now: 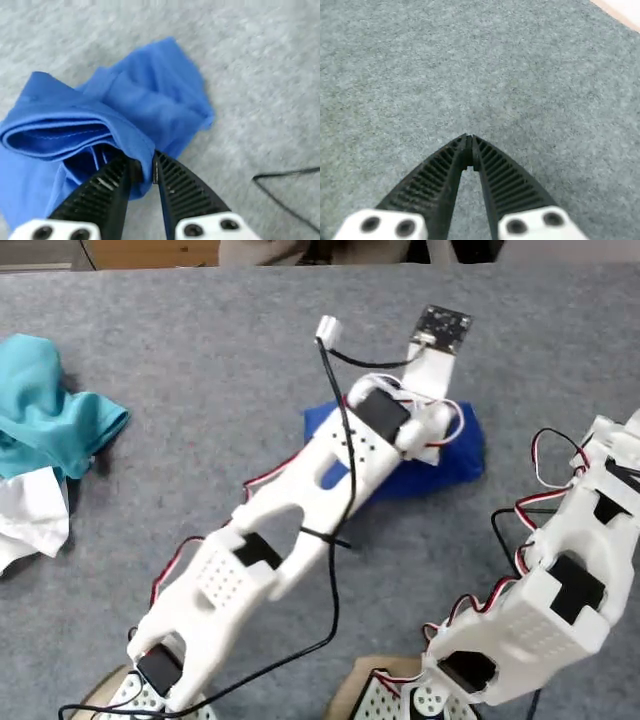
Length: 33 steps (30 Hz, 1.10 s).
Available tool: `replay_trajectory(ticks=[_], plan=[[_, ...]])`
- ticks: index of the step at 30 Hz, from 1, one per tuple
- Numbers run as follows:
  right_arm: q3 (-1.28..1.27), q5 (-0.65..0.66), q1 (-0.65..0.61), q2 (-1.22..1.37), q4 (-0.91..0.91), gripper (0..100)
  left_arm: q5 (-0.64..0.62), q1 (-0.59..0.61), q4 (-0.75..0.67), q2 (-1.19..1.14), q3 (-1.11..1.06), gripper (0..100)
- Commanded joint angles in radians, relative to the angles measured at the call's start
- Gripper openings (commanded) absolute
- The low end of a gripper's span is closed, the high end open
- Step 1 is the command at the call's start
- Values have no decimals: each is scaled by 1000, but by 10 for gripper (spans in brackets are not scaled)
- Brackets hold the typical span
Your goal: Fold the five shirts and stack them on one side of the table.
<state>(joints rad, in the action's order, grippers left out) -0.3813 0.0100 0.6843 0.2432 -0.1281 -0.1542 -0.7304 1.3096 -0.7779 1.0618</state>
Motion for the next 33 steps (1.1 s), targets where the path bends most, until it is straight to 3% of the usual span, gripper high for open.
replay_trajectory(ticks=[1,5,11,27,33], plan=[[59,-8,21,-4,20,5,-11,-25,-69,-44,123,18],[61,-11,59,-4,14,5,-11,-55,-104,-116,213,18],[145,-133,120,4,-83,5,-11,-84,-190,-193,304,18],[153,-130,117,5,-98,5,-9,-121,-316,-259,305,19],[153,-129,116,5,-103,5,-55,-100,-282,-255,311,157]])
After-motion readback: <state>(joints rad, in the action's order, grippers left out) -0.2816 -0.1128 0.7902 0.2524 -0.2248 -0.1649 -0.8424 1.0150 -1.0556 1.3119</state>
